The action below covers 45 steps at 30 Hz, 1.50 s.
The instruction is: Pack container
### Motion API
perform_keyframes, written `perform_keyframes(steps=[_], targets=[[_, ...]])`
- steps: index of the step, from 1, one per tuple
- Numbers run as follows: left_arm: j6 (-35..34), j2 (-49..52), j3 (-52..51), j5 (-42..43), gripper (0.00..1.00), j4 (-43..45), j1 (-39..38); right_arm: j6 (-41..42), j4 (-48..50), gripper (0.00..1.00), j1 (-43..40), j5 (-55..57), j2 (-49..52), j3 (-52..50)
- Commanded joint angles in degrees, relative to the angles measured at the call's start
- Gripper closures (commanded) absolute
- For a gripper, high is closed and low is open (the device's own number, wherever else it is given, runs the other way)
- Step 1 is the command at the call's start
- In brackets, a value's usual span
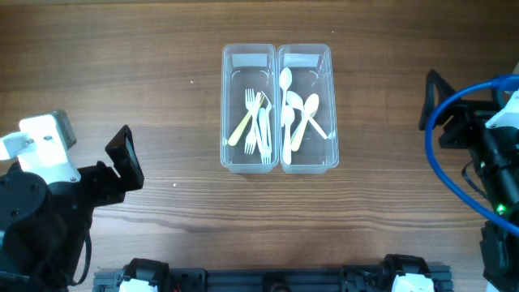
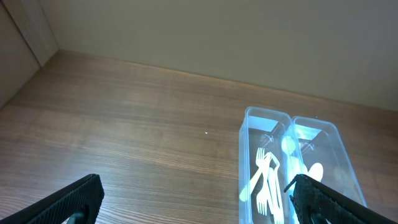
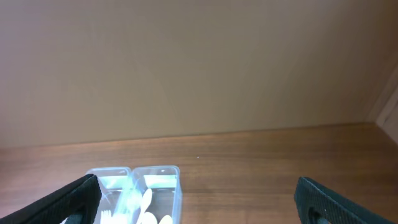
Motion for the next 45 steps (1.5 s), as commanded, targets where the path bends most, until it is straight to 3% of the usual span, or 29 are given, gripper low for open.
perform_keyframes(steps=[1, 9, 17, 21, 30, 39, 45], targets=[[0.5, 0.0, -0.11, -0.92, 0.0, 0.02, 0.13, -3.34, 0.55, 0.0, 0.24, -1.79, 0.07, -0.35], [0.5, 0.0, -0.09, -0.92, 0.0, 0.02, 0.13, -5.84, 2.4, 0.0, 0.24, -2.64, -7.08, -9.09], [0.5, 0.0, -0.09, -0.92, 0.0, 0.02, 0.13, -5.57, 19.61, 0.0, 0.24, -8.31, -26.14, -40.24], [0.5, 0.0, -0.11, -0.92, 0.0, 0.02, 0.13, -5.14, 21.35, 0.0, 0.24, -10.43, -34.14, -50.75], [0.5, 0.0, -0.11, -0.92, 0.0, 0.02, 0.13, -2.69, 21.31, 0.0, 0.26, -10.38, -46.42, -61.96], [0.5, 0.0, -0.09, -0.92, 0.0, 0.02, 0.13, 0.63, 24.39, 0.0, 0.26, -10.36, -47.82, -70.47], [0.5, 0.0, -0.11, -0.92, 0.0, 0.02, 0.13, 0.79, 25.2, 0.0, 0.26, -10.38, -47.8, -70.71]])
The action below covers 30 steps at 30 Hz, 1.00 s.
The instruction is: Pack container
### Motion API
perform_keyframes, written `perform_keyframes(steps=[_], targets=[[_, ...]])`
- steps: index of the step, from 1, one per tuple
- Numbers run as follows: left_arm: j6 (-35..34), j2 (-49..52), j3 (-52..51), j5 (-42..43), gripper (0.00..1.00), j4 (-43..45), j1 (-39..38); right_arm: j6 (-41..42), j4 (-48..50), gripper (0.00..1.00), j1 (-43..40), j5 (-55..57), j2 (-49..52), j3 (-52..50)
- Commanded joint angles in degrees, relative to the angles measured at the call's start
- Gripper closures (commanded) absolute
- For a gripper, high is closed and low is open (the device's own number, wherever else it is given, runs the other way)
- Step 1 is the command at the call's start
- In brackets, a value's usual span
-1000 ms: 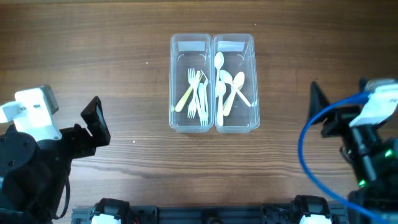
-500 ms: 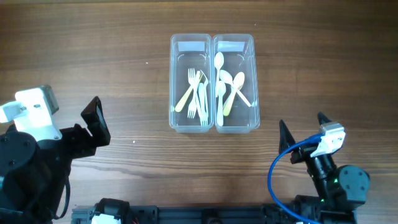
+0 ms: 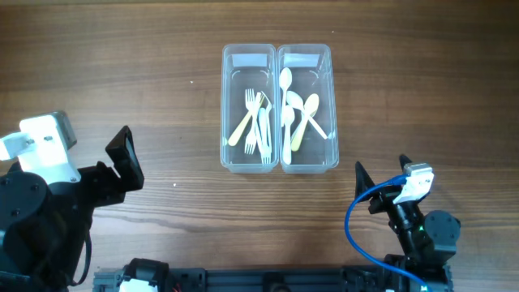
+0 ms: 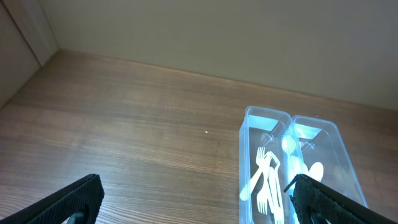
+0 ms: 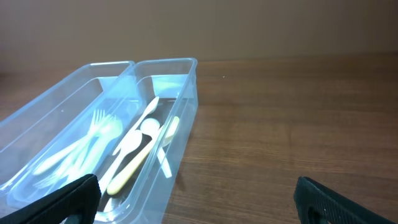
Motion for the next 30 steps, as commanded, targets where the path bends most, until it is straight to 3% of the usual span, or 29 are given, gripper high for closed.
perform_keyframes(steps=[1, 30], targets=[[0.5, 0.0, -0.09, -0.92, 0.0, 0.2, 0.13, 1.33, 0.63, 0.0, 0.26, -1.11, -0.98, 0.07], [0.52, -0.09, -0.11, -0.83, 0.0, -1.36, 0.44, 1.33, 0.61, 0.0, 0.26, -1.11, -0.98, 0.07]])
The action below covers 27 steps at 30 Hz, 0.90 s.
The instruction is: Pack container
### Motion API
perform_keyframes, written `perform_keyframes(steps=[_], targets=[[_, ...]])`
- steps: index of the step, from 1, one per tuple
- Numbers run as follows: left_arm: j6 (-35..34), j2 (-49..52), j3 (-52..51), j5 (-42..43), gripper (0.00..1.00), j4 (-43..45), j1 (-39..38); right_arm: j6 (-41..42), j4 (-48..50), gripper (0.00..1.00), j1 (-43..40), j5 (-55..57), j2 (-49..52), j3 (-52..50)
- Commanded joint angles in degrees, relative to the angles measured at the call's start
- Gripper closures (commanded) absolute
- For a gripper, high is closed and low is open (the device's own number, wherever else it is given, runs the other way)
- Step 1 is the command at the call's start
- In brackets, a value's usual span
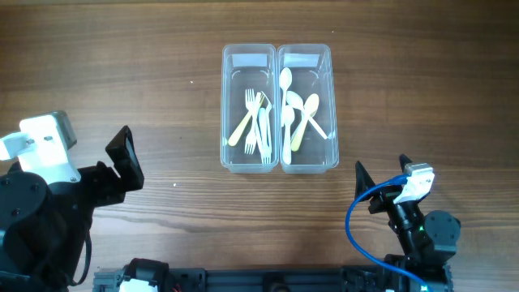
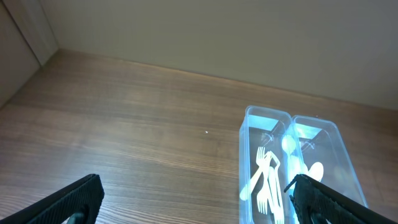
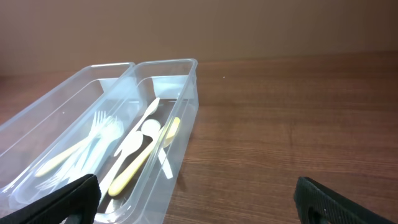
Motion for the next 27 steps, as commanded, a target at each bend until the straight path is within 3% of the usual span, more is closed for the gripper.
perform_keyframes(steps=[1, 6, 10, 16, 21, 27], targets=[[0.48, -0.22, -0.39, -0.85, 0.0, -1.84, 1.4, 0.76, 0.52, 0.0, 0.26, -1.09, -0.98, 0.07], [0.31, -3.5, -10.05, 10.49, 0.0, 3.21, 10.75, 0.79, 0.52, 0.0, 0.26, -1.09, -0.98, 0.07], [0.28, -11.8, -29.73, 18.4, 0.0, 22.25, 17.55, 0.79, 0.52, 0.0, 0.26, -1.09, -0.98, 0.07], [0.0, -25.4, -57.35, 22.29, 0.0, 43.93, 18.56, 0.79, 0.52, 0.0, 0.26, -1.09, -0.98, 0.07], [-0.13, -33.44, -69.81, 22.27, 0.0, 51.43, 18.56, 0.79, 0.52, 0.0, 0.26, -1.09, -0.98, 0.07], [-0.11, -41.27, -77.81, 22.25, 0.0, 52.02, 18.53, 0.79, 0.52, 0.0, 0.26, -1.09, -0.94, 0.07]])
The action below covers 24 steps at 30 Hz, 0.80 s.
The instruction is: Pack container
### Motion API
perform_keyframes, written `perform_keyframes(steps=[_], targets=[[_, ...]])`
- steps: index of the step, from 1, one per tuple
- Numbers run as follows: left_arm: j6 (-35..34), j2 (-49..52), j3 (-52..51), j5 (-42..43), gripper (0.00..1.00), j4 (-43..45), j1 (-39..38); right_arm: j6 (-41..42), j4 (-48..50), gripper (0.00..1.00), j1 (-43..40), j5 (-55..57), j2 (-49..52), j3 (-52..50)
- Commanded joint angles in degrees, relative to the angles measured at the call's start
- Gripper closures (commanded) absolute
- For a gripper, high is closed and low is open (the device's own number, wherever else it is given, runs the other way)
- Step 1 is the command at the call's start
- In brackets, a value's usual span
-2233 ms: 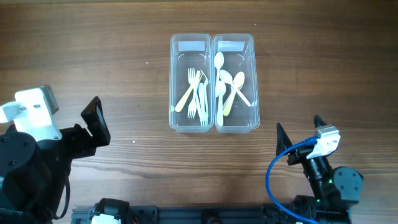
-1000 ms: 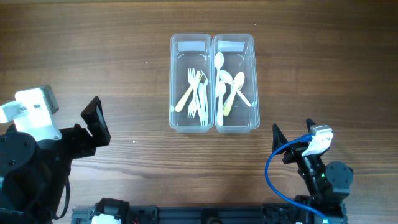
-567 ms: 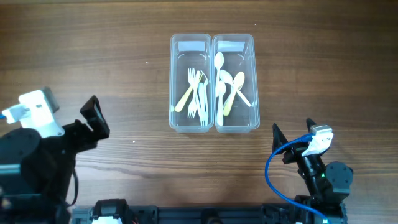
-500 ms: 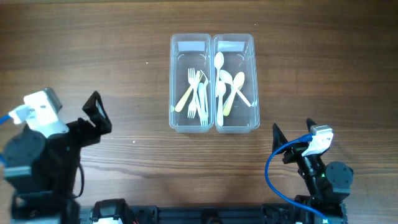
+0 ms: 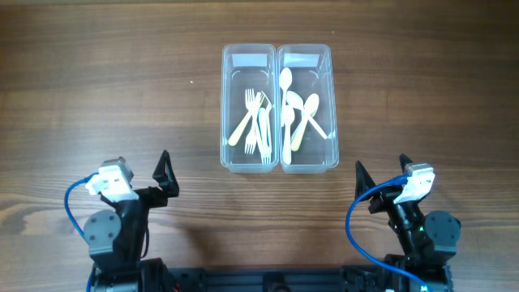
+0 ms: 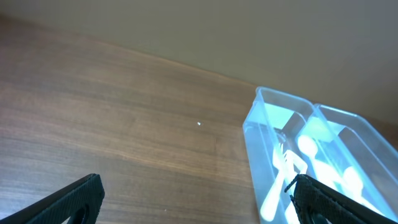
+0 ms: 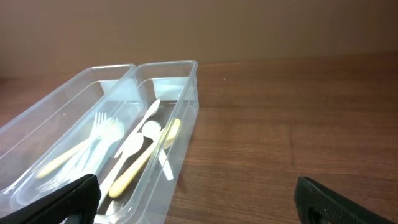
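Note:
Two clear plastic bins stand side by side at the far middle of the table. The left bin (image 5: 235, 158) holds pale forks (image 5: 255, 122); the right bin (image 5: 328, 154) holds pale spoons (image 5: 298, 109). My left gripper (image 5: 144, 174) sits low at the near left, open and empty, facing the bins. My right gripper (image 5: 381, 172) sits low at the near right, open and empty. The left wrist view has the forks (image 6: 280, 180) ahead to the right. In the right wrist view, the spoons (image 7: 140, 152) and forks (image 7: 81, 149) lie ahead to the left.
The wooden table (image 5: 105, 89) stretches bare on both sides of the bins. A beige wall (image 6: 249, 31) rises behind the far edge. Blue cables (image 5: 357, 219) loop beside each folded arm near the front edge.
My left arm, raised at the left edge before, now sits folded low at the near left, its camera closer to the table. The right arm and the bins are unchanged.
Both arms first stood raised at the table's sides, grippers open, with cutlery sorted in the bins. Then the right arm was folded low at the near right and stayed there. Now the left arm is folded low too. The bins and cutlery never moved.

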Motion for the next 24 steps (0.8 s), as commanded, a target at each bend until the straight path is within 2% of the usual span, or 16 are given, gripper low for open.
perform_keyframes(steps=[1, 7, 24], targets=[[-0.09, -3.82, -2.64, 1.07, 0.0, 0.52, 0.5, 0.59, 0.31, 0.0, 0.24, -1.07, -0.68, 0.15], [-0.09, -8.57, -6.21, 1.09, 0.0, 0.48, 0.22, 0.59, 0.31, 0.0, 0.24, -1.07, -0.68, 0.15], [-0.09, -8.59, -8.11, 1.09, 0.0, 0.72, -0.02, 0.57, 0.31, 0.0, 0.24, -1.07, -0.68, 0.15]])
